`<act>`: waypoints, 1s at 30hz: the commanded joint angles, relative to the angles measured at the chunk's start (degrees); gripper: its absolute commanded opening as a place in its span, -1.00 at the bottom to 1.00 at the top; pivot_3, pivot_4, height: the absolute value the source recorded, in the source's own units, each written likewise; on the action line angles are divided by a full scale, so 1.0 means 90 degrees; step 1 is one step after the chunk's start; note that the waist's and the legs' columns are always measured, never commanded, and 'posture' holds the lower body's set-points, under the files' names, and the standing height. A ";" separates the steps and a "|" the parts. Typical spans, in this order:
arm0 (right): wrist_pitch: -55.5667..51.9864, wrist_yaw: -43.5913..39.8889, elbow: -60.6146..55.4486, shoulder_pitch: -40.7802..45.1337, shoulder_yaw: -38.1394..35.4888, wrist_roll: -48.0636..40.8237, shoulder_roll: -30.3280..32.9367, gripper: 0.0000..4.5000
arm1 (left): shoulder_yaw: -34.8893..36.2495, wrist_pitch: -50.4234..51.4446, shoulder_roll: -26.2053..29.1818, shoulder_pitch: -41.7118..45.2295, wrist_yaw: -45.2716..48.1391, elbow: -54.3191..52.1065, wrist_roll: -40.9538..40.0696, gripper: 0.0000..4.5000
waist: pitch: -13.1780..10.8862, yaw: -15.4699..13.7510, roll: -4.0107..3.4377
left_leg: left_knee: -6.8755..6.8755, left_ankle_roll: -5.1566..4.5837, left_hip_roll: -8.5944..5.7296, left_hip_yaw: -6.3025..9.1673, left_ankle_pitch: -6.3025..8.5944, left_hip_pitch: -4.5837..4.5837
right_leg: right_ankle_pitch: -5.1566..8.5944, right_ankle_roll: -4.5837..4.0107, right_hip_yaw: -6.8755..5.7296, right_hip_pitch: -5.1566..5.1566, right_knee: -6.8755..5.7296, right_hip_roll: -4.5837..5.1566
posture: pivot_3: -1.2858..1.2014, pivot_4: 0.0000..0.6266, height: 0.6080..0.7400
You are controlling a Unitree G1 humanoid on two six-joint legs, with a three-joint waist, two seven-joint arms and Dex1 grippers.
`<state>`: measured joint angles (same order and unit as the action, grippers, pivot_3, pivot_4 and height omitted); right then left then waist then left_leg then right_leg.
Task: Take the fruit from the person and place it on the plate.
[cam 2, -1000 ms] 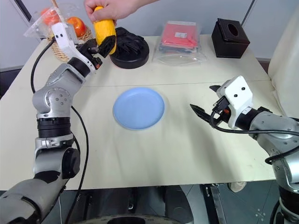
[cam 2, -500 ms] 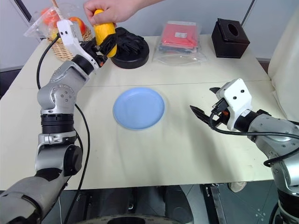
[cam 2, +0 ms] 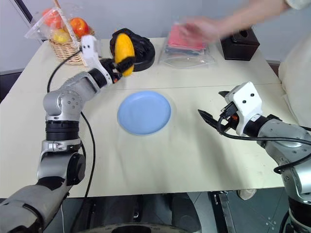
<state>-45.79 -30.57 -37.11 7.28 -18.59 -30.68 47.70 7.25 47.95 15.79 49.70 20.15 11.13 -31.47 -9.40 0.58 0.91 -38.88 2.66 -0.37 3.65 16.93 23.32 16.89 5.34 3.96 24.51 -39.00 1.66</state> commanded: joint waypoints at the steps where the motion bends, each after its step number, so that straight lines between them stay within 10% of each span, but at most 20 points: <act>1: 0.0023 0.0102 -0.0305 0.0001 -0.0116 -0.0038 -0.0056 1.00 | -0.0486 0.0434 0.0073 -0.0016 0.0354 -0.0084 0.0102 0.13 | 0.0000 0.0000 0.0000 | 0.0000 0.0000 0.0000 0.0000 0.0000 0.0000 | 0.0000 0.0000 0.0000 0.0000 0.0000 0.0000 | 0.03 -0.52 1.00; 22: -0.0164 0.0573 -0.0968 -0.0670 -0.0221 -0.0035 -0.0481 1.00 | -0.1859 0.1736 0.0981 -0.0800 0.1485 -0.1259 0.0618 0.13 | 0.0000 -0.0015 -0.0001 | -0.0002 -0.0002 0.0002 0.0003 0.0001 0.0000 | 0.0000 0.0000 0.0001 0.0000 0.0000 0.0001 | 0.03 -0.52 1.00; 26: -0.0148 0.0613 -0.0953 -0.0654 -0.0168 -0.0032 -0.0512 1.00 | -0.1862 0.1852 0.1032 -0.0846 0.1577 -0.1500 0.0578 0.98 | 0.0000 -0.0006 -0.0001 | -0.0003 -0.0005 0.0001 0.0003 0.0003 0.0000 | 0.0000 0.0000 0.0001 -0.0001 0.0000 0.0001 | 0.03 -0.52 1.00; 30: -0.0132 0.0614 -0.0919 -0.0615 -0.0140 -0.0034 -0.0500 1.00 | -0.1856 0.1794 0.1024 -0.0882 0.1676 -0.1614 0.0594 0.98 | 0.0000 0.0004 -0.0001 | -0.0002 -0.0015 0.0002 0.0003 0.0008 0.0000 | 0.0000 0.0000 0.0001 -0.0001 0.0000 0.0000 | 0.03 -0.52 1.00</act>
<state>-47.66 -25.14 -43.84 1.03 -18.86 -30.66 43.33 -10.01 64.66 24.67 41.58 34.65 -1.30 -25.66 -9.39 0.62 0.90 -38.90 2.47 -0.35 3.67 17.03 23.32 16.89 5.35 3.97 24.51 -39.00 1.66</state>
